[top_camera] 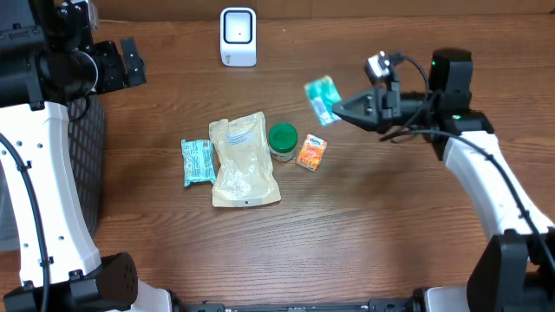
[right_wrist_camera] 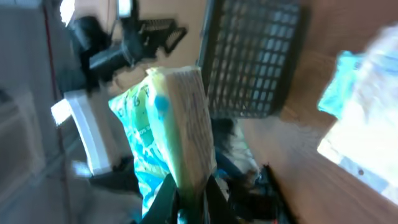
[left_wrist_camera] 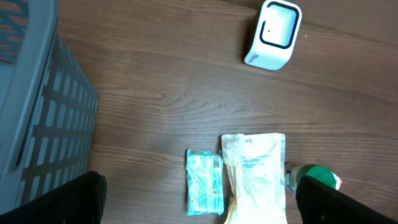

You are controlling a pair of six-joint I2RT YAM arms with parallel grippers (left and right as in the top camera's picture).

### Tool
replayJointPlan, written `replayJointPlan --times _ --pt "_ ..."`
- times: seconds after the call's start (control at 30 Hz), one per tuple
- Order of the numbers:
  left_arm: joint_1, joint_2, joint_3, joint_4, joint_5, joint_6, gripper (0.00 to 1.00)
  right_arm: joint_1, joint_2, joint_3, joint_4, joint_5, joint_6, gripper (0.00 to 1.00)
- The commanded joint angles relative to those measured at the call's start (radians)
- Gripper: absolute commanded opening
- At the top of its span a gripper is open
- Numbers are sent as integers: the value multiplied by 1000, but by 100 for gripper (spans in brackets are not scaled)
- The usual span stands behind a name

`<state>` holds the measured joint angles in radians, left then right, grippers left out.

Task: Scan the item barcode
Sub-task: 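Carry the pack to the white scanner and hold it in front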

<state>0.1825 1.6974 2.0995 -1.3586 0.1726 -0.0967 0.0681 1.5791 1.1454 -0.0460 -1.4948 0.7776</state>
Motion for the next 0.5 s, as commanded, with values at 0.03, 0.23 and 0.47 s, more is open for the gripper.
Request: replayJointPlan --times 0.03,0.23,0.47 --pt "-6 -1 -3 2 7 23 100 98 -34 22 316 6 348 4" --pt "-6 -1 -3 2 7 23 100 172 -26 21 368 92 367 4" --pt "-6 -1 -3 2 7 22 100 229 -26 28 -109 441 11 4"
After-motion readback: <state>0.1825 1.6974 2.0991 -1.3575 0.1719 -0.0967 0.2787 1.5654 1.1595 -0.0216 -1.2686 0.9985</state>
